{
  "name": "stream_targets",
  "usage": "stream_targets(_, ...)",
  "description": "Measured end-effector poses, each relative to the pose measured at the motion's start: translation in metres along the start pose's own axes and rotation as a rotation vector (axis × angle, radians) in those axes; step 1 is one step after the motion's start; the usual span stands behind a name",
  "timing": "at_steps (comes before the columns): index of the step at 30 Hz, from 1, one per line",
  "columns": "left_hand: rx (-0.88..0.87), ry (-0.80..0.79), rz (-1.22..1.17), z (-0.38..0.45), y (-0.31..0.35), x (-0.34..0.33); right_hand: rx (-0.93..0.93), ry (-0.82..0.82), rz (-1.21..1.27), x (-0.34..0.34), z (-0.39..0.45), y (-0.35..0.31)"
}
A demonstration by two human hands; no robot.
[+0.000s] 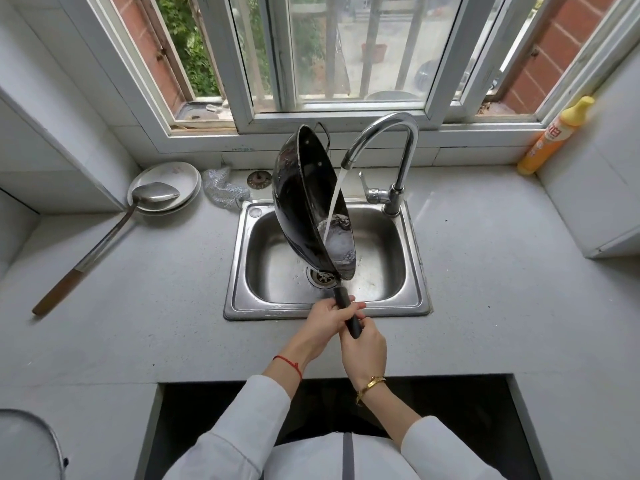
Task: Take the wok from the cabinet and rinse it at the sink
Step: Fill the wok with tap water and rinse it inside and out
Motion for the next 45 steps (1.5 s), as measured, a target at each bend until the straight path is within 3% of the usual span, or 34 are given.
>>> stream_targets(5,-0.001,-0.007,0.075,0.002,0.000,-0.005,-0.033,0.026,-0.010,0.006,0.000,0.002)
stream_targets(16,0.043,-0.085,0.010,0.011,-0.004,-0.002,-0.117,-0.017,0.026,0.011,0.001,0.000)
stream_targets(24,0.088,-0.165,-0.035,0.009,0.001,0.012,-0.370,-0.619,0.472,-0.023,0.008,-0.008)
stream_targets(28,0.102,-0.161,-0.058,0.005,0.001,0.015,-0.417,-0.784,0.594,-0.038,0.003,-0.011)
stream_targets(33,0.131,-0.150,-0.037,0.000,0.004,0.020,-0.352,-0.708,0.588,-0.043,0.001,-0.016)
stream_targets(39,0.128,0.017,0.023,-0.002,-0.002,0.040,-0.289,-0.605,0.430,-0.052,-0.004,-0.016)
stream_targets(45,0.091,0.086,-0.057,-0.001,-0.009,0.045,-0.329,-0.600,0.474,-0.057,-0.005,-0.011)
Point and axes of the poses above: each hand's wrist, its own z-axis towards the middle knuckle, its own x-axis out of the back of the hand, y = z × x, the point moved 8 cm from there along z, towards the middle knuckle, and after that the axes turned 7 degrees about -y, right-handed, at the moved point
